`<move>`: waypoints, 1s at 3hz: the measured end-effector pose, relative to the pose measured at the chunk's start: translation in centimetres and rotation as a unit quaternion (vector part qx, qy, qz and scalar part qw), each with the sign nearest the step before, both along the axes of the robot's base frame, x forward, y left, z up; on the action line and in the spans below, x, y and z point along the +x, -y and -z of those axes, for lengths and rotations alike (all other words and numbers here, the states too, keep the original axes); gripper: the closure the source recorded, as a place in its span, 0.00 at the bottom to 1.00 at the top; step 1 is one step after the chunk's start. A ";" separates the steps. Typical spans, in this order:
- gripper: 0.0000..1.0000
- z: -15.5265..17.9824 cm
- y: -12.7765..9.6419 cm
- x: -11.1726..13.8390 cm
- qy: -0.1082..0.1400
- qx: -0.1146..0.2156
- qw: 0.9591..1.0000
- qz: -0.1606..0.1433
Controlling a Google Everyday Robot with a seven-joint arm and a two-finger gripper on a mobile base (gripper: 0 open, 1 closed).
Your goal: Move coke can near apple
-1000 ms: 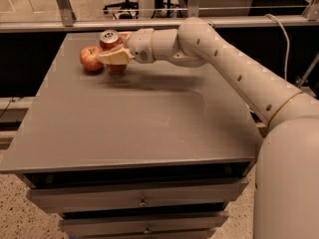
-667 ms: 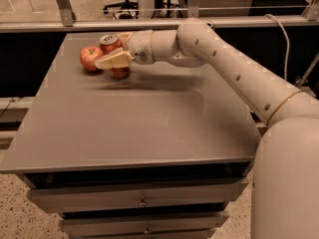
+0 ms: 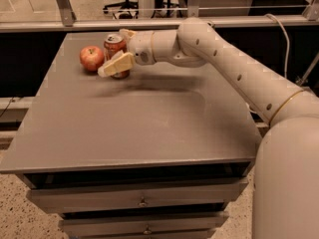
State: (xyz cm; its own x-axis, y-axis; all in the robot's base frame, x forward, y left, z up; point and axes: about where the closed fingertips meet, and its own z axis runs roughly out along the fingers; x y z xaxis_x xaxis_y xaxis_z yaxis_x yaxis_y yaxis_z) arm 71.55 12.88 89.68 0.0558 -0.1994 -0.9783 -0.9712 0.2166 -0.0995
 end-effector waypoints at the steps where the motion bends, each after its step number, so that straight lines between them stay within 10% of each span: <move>1: 0.00 -1.3 2.4 -1.6 0.012 0.011 1.000 0.019; 3: 0.00 -2.6 13.1 -5.4 0.032 0.029 0.994 0.100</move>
Offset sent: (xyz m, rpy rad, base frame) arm -0.0918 -0.2052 0.0396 0.0982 -0.1015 -0.3101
